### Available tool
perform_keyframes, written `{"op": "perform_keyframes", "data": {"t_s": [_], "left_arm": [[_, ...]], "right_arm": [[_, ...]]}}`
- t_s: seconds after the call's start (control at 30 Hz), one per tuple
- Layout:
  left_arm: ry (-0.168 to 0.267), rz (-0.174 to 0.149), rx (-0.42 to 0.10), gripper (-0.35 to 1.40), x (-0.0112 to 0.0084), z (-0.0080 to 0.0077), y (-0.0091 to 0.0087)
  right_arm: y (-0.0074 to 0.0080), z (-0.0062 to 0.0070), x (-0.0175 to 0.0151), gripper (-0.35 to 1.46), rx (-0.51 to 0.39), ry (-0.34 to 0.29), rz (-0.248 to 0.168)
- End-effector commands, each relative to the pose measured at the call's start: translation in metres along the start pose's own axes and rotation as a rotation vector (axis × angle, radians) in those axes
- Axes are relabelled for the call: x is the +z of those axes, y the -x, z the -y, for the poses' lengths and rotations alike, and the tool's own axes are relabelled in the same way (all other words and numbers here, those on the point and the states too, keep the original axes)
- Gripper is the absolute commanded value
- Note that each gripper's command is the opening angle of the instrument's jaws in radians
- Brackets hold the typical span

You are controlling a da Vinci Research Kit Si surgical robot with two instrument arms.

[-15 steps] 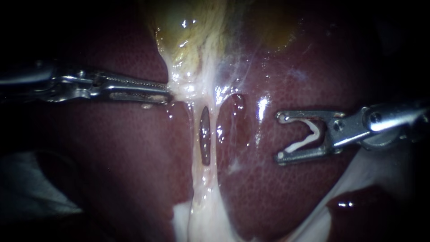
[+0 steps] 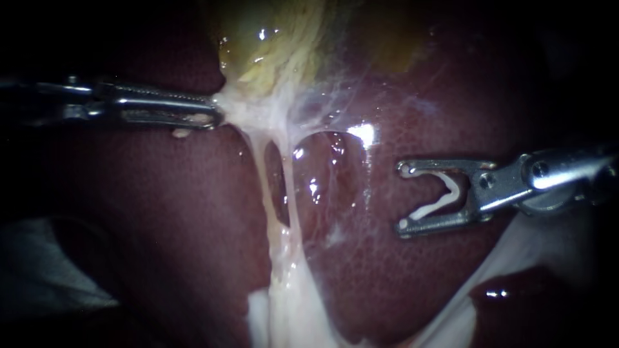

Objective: Clipping first clip left tube

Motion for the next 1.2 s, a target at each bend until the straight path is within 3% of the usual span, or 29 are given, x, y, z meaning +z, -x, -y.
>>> {"op": "perform_keyframes", "data": {"t_s": [0.03, 0.2, 0.43, 0.7, 0.93, 1.2], "left_arm": [[-0.002, -0.002, 0.003, -0.35, 0.0000, -0.0003, -0.0001], [-0.006, -0.002, 0.009, -0.35, 0.0003, -0.0007, 0.0001], [-0.006, -0.002, 0.009, -0.35, 0.0003, -0.0006, 0.0001], [-0.006, -0.002, 0.009, -0.35, 0.0004, -0.0006, 0.0001], [-0.007, -0.002, 0.009, -0.35, 0.0004, -0.0006, 0.0001], [-0.007, -0.002, 0.009, -0.35, 0.0004, -0.0007, 0.0001]], "right_arm": [[-0.0001, 0.0001, 0.0001, 0.50, 0.000, -0.008, -0.003], [-0.0013, 0.0010, 0.0024, 0.50, -0.003, -0.043, -0.015], [-0.0021, 0.0025, 0.0080, 0.50, -0.007, -0.089, -0.030], [-0.0023, 0.0030, 0.0136, 0.50, 0.033, -0.121, -0.085], [-0.0020, 0.0020, 0.0160, 0.50, 0.050, -0.139, -0.090], [0.0003, 0.0002, 0.0168, 0.50, 0.057, -0.135, -0.087]]}}
